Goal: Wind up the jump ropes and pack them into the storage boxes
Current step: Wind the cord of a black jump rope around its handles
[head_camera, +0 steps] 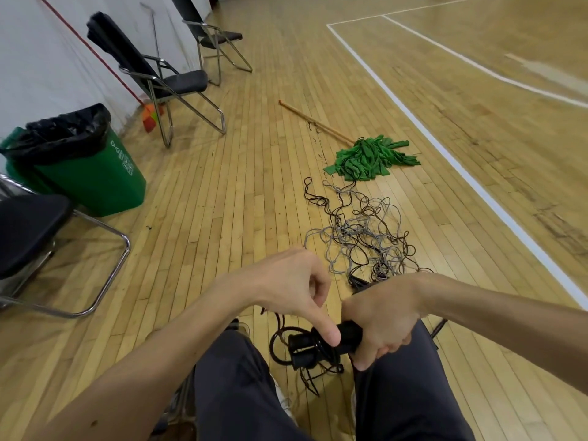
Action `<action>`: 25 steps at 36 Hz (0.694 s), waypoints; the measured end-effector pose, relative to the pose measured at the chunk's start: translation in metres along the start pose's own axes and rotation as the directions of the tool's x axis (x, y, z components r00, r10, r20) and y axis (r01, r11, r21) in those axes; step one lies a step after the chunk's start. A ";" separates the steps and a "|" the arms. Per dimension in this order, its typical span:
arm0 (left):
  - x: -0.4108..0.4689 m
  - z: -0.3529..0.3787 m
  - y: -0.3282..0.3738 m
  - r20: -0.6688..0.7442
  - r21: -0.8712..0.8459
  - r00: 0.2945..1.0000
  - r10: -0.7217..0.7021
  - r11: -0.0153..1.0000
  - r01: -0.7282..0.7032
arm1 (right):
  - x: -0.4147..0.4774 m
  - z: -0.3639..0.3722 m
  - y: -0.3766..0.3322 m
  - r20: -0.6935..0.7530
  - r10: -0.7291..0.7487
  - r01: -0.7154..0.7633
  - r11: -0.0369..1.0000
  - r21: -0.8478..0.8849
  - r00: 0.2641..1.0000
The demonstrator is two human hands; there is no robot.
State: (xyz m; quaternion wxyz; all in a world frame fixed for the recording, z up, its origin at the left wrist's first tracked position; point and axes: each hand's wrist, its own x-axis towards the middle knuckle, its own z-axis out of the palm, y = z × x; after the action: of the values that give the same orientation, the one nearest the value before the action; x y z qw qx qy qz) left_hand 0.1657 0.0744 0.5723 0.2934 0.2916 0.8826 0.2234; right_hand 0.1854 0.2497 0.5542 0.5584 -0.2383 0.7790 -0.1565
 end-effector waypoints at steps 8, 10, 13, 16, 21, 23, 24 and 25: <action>0.000 -0.001 -0.016 -0.063 -0.438 0.982 0.178 0.879 -0.187 | -0.025 -0.003 -0.011 -0.181 -0.152 0.151 0.988 -0.016 0.972; 0.001 0.000 -0.020 -0.081 -0.508 0.974 0.213 0.832 -0.224 | -0.028 -0.003 -0.014 -0.228 -0.186 0.182 0.983 -0.040 0.956; 0.001 0.000 -0.023 -0.124 -0.613 0.964 0.233 0.746 -0.259 | -0.032 -0.005 -0.019 -0.299 -0.228 0.227 0.973 -0.040 0.927; 0.002 0.003 -0.023 -0.196 -0.708 0.959 0.205 0.647 -0.283 | -0.035 -0.008 -0.022 -0.362 -0.273 0.292 0.956 -0.003 0.891; 0.011 0.015 -0.045 -0.312 -0.780 0.949 0.050 0.557 -0.286 | -0.034 -0.012 -0.024 -0.467 -0.314 0.402 0.910 0.099 0.827; 0.012 0.025 -0.059 -0.375 -0.790 0.926 -0.055 0.542 -0.288 | -0.031 -0.013 -0.024 -0.488 -0.308 0.435 0.884 0.170 0.817; 0.009 0.030 -0.064 -0.411 -0.775 0.908 -0.085 0.556 -0.299 | -0.029 -0.013 -0.024 -0.496 -0.311 0.457 0.865 0.205 0.811; 0.007 0.032 -0.066 -0.424 -0.750 0.900 -0.099 0.595 -0.288 | -0.029 -0.013 -0.024 -0.507 -0.320 0.486 0.841 0.238 0.800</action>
State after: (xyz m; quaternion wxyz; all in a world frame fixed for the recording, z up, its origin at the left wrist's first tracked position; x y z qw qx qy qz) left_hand 0.1568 0.0377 0.5088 0.1811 0.1215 0.7126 0.6668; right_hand 0.1854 0.2446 0.5937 0.3501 -0.2533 0.7742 -0.4625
